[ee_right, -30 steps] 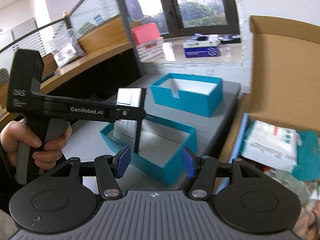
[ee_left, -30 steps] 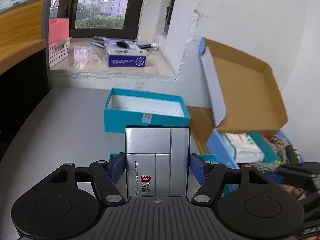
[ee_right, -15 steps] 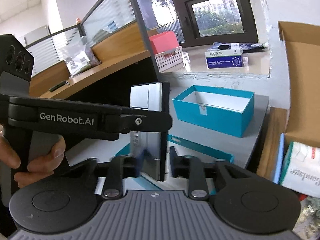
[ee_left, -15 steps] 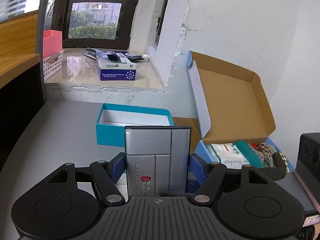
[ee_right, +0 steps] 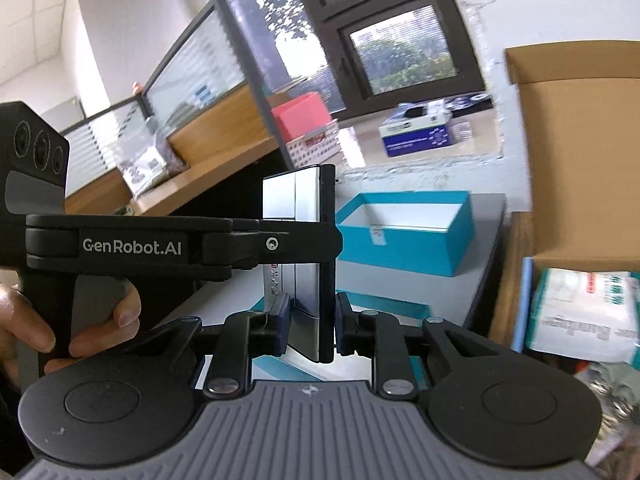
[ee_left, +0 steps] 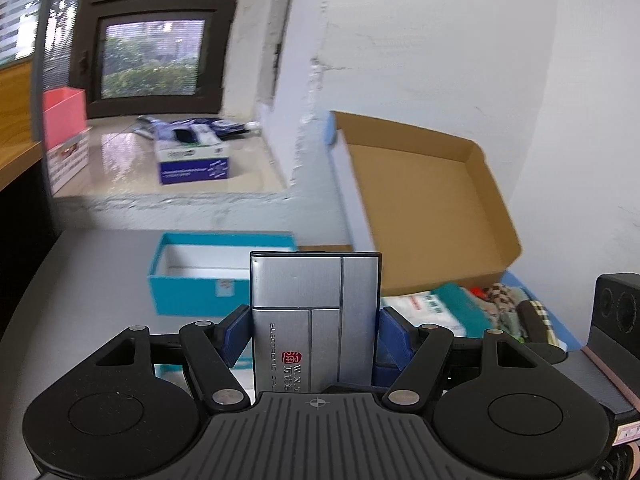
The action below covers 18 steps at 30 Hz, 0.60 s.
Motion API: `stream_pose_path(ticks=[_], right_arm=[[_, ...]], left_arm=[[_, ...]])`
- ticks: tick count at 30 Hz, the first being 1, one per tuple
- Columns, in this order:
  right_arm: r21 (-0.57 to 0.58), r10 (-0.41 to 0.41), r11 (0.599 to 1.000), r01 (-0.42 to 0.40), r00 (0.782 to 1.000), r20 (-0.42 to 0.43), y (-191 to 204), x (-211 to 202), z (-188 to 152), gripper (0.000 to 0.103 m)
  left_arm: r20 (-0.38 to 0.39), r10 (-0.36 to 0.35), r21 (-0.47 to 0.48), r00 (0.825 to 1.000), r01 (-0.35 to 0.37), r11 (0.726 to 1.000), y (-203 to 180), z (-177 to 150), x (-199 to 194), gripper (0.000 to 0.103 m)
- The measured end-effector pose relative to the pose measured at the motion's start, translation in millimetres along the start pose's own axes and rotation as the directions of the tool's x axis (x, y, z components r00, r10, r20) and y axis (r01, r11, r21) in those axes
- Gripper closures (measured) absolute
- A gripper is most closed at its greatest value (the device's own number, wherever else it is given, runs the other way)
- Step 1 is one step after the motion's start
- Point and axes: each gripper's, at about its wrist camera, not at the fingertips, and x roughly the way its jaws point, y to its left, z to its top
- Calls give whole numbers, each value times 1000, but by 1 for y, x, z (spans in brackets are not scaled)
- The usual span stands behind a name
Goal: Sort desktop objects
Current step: 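Carry the silver-white box with the left tool to the cardboard box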
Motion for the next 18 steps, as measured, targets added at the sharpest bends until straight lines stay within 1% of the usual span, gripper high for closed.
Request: stream_pose_path(ticks=[4,9,18], right_arm=[[45,-21,999,20,999,28,-12,-22,-1,77],[90,-73,994,68,996,51,-30,-51,-7,77],[198,-181,967,161,980,87,-71,-101,-24,78]], left_arm=[[0,-39,40,999,39,998,-23,4,6,31],[-17,-89,88,996,90,992,-58,5,21,31],[-77,-190,153,979,200,968,-117,5,56,31]])
